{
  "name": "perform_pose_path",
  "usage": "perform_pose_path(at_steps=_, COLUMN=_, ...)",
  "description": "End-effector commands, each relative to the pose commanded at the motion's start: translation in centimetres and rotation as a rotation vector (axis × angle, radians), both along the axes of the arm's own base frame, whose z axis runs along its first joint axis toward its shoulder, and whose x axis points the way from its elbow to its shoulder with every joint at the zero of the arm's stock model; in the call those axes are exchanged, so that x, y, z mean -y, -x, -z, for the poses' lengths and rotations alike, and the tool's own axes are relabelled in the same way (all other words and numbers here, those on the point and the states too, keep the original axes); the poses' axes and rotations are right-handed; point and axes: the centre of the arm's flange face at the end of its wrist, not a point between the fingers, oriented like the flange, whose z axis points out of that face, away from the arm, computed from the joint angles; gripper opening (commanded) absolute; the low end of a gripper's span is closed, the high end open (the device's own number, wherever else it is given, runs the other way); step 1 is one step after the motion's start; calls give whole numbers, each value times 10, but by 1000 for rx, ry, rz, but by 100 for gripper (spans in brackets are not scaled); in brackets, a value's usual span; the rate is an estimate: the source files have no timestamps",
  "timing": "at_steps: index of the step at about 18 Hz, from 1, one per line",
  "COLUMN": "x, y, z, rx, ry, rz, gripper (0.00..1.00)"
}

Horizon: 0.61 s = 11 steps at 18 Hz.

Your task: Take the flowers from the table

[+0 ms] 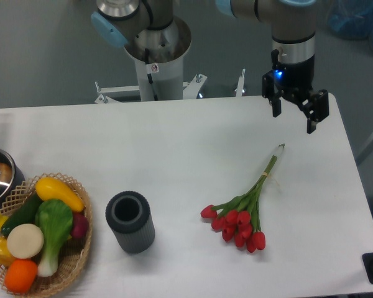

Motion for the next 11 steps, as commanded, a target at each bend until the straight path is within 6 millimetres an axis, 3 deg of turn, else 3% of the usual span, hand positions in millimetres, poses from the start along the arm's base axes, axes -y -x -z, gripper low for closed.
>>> perform_pose_path(at_steps=11, x=0, y=-7, z=11, rx=28, ry=-3, rz=-45, gripper=100)
